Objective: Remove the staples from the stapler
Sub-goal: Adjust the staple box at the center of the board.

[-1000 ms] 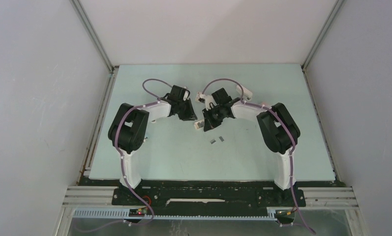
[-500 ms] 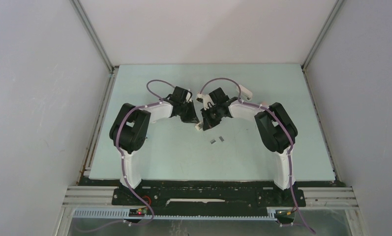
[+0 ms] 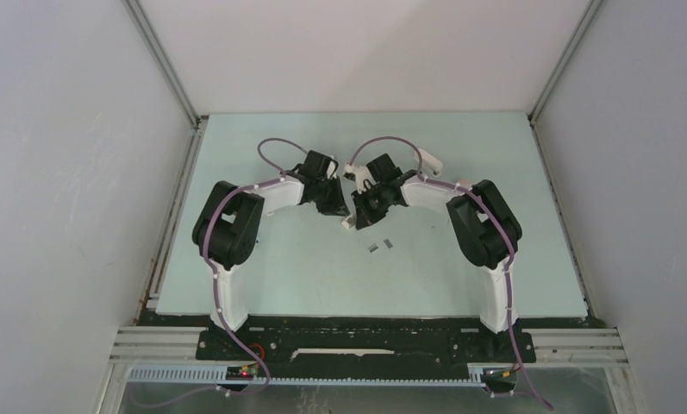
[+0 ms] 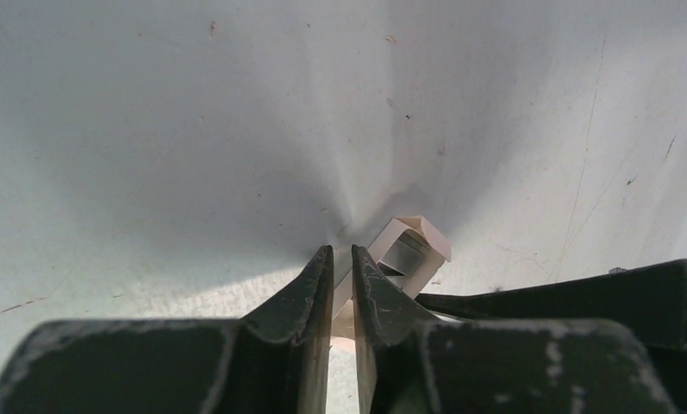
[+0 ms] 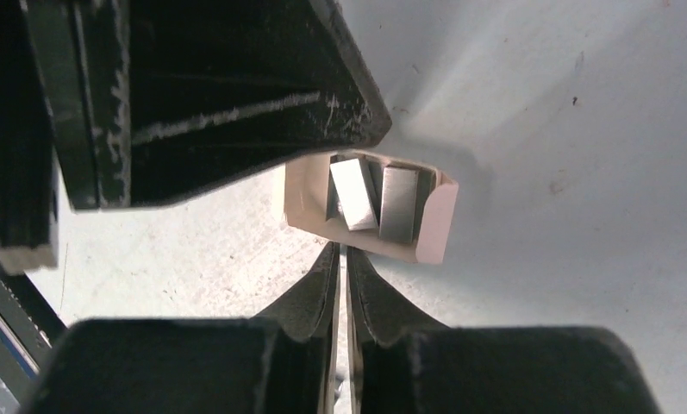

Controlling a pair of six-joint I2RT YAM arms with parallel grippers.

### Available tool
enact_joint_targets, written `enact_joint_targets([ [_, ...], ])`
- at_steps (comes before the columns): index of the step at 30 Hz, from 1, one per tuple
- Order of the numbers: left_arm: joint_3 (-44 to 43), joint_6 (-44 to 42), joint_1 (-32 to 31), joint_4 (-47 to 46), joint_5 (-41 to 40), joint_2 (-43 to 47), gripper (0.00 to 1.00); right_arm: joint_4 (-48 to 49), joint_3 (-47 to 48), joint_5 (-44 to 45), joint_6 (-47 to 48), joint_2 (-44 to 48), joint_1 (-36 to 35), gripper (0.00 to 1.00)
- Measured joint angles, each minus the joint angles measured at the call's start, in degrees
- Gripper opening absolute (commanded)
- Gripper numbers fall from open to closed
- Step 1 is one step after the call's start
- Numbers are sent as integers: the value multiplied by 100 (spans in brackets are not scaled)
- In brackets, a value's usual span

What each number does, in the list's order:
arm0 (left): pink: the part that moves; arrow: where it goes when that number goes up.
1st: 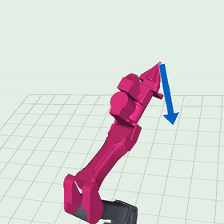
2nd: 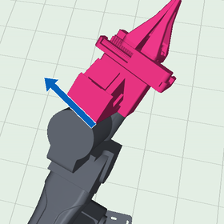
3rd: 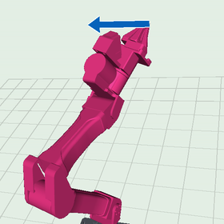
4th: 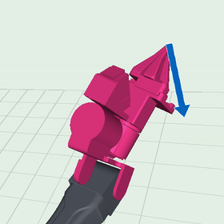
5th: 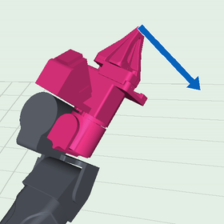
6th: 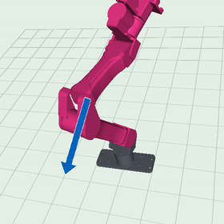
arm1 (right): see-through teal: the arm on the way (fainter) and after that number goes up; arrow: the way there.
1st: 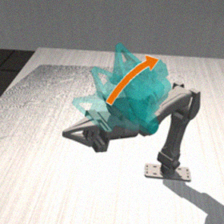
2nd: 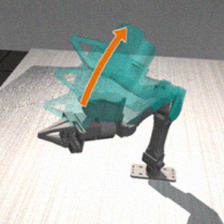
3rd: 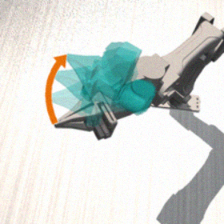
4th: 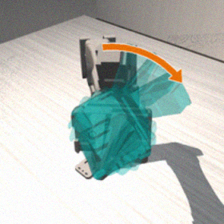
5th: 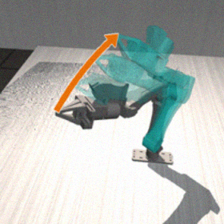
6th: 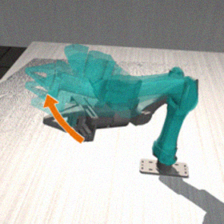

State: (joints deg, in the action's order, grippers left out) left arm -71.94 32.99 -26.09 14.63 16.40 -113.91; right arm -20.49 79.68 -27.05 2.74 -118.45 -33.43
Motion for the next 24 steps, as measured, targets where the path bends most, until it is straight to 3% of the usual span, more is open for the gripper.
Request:
enact_joint_targets([
  [6,-28,2,105,15,-140,13,22,-162,-175,-162,254,275,122,15],
  [12,-87,-7,212,138,-210,22,14,-195,-249,-251,407,549,192,15],
  [24,-238,-96,90,260,177,-144,9,-302,-138,-151,466,155,48,14],
])
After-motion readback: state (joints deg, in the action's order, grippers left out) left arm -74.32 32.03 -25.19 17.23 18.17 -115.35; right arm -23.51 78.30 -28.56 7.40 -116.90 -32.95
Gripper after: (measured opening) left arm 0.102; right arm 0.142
